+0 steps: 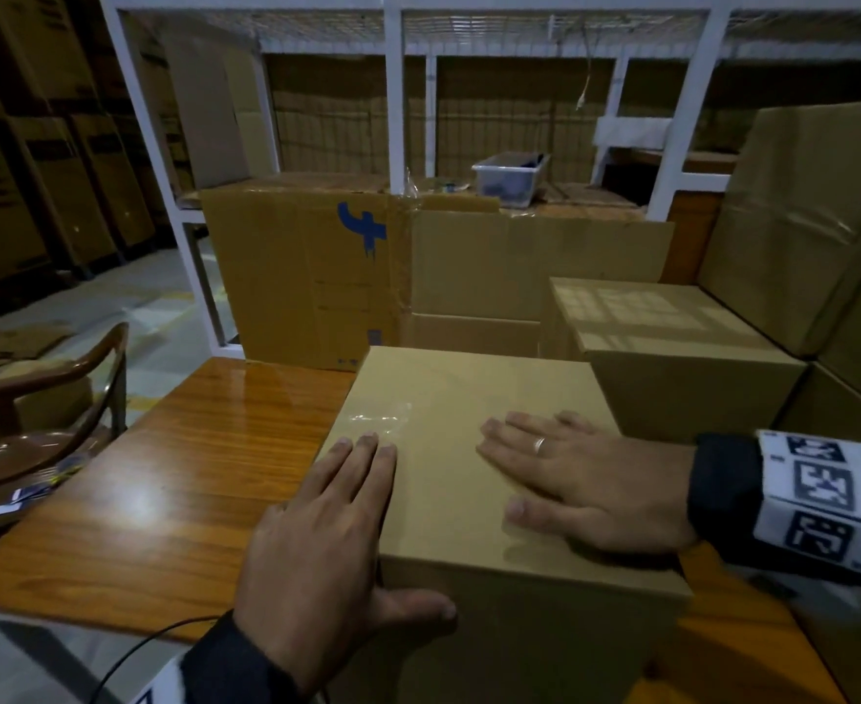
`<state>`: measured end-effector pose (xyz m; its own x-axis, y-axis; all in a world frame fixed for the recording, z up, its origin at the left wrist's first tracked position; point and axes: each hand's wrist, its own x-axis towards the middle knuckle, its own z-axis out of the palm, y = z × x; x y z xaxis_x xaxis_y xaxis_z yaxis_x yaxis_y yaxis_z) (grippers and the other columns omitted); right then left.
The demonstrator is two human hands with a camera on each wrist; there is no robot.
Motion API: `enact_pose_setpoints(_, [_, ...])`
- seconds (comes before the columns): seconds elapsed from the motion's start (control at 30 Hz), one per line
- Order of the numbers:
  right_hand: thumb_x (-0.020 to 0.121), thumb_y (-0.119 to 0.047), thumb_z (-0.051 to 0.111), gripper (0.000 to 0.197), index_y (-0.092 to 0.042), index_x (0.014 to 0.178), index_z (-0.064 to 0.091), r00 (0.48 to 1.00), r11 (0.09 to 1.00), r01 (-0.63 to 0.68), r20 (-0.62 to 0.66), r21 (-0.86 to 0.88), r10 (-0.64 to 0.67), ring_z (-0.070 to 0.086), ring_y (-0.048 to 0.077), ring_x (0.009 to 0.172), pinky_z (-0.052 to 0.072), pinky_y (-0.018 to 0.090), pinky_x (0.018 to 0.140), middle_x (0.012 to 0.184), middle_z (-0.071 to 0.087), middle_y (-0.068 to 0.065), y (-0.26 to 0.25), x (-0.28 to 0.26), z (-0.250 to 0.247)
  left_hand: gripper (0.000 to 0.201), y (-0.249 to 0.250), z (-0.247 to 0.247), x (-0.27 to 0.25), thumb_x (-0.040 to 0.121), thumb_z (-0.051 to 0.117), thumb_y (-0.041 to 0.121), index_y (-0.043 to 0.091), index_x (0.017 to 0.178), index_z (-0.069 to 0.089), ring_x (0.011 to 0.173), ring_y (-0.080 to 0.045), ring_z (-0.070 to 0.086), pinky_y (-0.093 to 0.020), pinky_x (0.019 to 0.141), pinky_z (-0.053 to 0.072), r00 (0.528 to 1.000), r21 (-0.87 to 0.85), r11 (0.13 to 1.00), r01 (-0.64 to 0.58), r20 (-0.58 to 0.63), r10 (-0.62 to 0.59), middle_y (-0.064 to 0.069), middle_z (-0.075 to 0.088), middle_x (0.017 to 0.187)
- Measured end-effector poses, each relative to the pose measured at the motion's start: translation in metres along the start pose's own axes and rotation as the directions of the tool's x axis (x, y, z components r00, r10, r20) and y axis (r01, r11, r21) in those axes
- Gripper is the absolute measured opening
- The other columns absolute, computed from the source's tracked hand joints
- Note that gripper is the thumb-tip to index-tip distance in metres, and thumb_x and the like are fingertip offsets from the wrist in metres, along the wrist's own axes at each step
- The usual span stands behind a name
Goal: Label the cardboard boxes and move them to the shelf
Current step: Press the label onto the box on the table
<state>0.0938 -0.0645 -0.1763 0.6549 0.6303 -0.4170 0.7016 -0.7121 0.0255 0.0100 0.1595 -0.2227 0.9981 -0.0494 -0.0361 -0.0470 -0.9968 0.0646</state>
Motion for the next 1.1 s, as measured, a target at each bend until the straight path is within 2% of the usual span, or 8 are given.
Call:
enact_pose_setpoints(0.1, [0.090, -0.064, 0.006, 0.069, -0.036, 0.151, -0.007, 0.999, 0.999, 0.045, -0.018, 0.014, -0.045, -0.017, 0.006, 0.144, -0.009, 0.037, 0.117, 0.158, -0.014, -0.017, -0.013, 0.013, -0.006, 0.131, -0.001, -0.001, 0.000, 0.049, 0.036, 0.095, 0.030, 0.147, -0.021, 0.144, -0.007, -0.014, -0.037, 0.116, 0.025, 1.000, 0.006, 1.000, -0.007, 0.012, 0.007, 0.015, -0.021, 0.155])
enact_pose_setpoints(0.17, [0.092, -0.063, 0.007, 0.068, -0.033, 0.153, -0.003, 0.998, 1.000, 0.021, -0.066, 0.000, -0.021, -0.015, 0.012, 0.146, -0.007, 0.042, 0.118, 0.160, -0.010, -0.013, -0.012, 0.026, -0.010, 0.133, -0.002, -0.001, 0.001, 0.046, 0.032, 0.097, 0.028, 0.147, -0.020, 0.144, -0.007, -0.014, -0.037, 0.117, 0.024, 1.000, 0.011, 1.000, -0.010, 0.016, 0.010, 0.014, -0.021, 0.156])
enact_pose_setpoints(0.37, [0.096, -0.059, 0.008, 0.063, -0.034, 0.153, -0.002, 0.995, 0.999, -0.039, -0.086, 0.012, 0.040, -0.015, 0.016, 0.146, -0.006, 0.045, 0.118, 0.160, -0.009, -0.012, 0.000, 0.044, -0.016, 0.132, -0.004, 0.001, 0.000, 0.050, 0.036, 0.095, 0.027, 0.148, -0.019, 0.143, -0.006, -0.013, -0.037, 0.117, 0.022, 1.000, -0.015, 1.000, -0.009, 0.006, 0.009, 0.016, -0.019, 0.156])
enact_pose_setpoints(0.5, [0.097, -0.059, 0.011, 0.061, -0.036, 0.152, -0.004, 0.997, 0.998, 0.045, -0.058, -0.047, -0.048, -0.015, 0.015, 0.146, -0.005, 0.047, 0.118, 0.160, -0.011, -0.010, -0.009, 0.049, -0.018, 0.132, -0.003, 0.002, -0.001, 0.051, 0.037, 0.095, 0.026, 0.148, -0.019, 0.144, -0.006, -0.013, -0.036, 0.116, 0.022, 1.000, -0.007, 1.000, -0.016, -0.006, 0.016, 0.015, -0.019, 0.156])
enact_pose_setpoints(0.6, [0.096, -0.059, 0.010, 0.061, -0.037, 0.152, -0.003, 0.996, 0.999, -0.026, -0.092, -0.023, 0.024, -0.014, 0.018, 0.147, -0.004, 0.049, 0.118, 0.160, -0.010, -0.012, -0.002, 0.049, -0.018, 0.132, -0.003, 0.002, -0.001, 0.052, 0.039, 0.094, 0.025, 0.148, -0.018, 0.144, -0.006, -0.013, -0.036, 0.116, 0.023, 1.000, -0.016, 1.000, -0.012, -0.019, 0.012, 0.016, -0.019, 0.156])
enact_pose_setpoints(0.77, [0.096, -0.060, 0.011, 0.058, -0.044, 0.149, -0.004, 0.995, 0.997, 0.078, -0.053, -0.018, -0.079, -0.018, 0.011, 0.144, -0.008, 0.046, 0.117, 0.159, -0.013, -0.016, -0.012, 0.044, -0.012, 0.132, -0.003, 0.003, -0.001, 0.051, 0.039, 0.094, 0.026, 0.149, -0.016, 0.144, -0.006, -0.012, -0.037, 0.115, 0.025, 0.999, -0.022, 1.000, -0.019, -0.031, 0.018, 0.015, -0.018, 0.156])
enact_pose_setpoints(0.87, [0.096, -0.059, 0.010, 0.059, -0.040, 0.151, -0.001, 0.994, 1.000, 0.014, -0.113, 0.009, -0.013, -0.016, 0.015, 0.146, -0.005, 0.049, 0.118, 0.160, -0.009, -0.014, -0.004, 0.047, -0.015, 0.130, -0.001, 0.004, -0.001, 0.054, 0.041, 0.093, 0.026, 0.149, -0.017, 0.144, -0.006, -0.012, -0.038, 0.114, 0.026, 0.999, -0.016, 1.000, -0.008, -0.039, 0.008, 0.015, -0.017, 0.156])
enact_pose_setpoints(1.1, [0.098, -0.057, 0.011, 0.055, -0.042, 0.150, -0.001, 0.990, 0.999, 0.000, -0.139, 0.034, 0.005, -0.015, 0.012, 0.146, -0.007, 0.046, 0.116, 0.159, -0.009, -0.015, 0.000, 0.049, -0.012, 0.129, -0.001, 0.004, -0.002, 0.054, 0.040, 0.093, 0.026, 0.149, -0.016, 0.144, -0.006, -0.012, -0.038, 0.113, 0.027, 0.998, -0.004, 1.000, -0.005, -0.059, 0.005, 0.015, -0.017, 0.157])
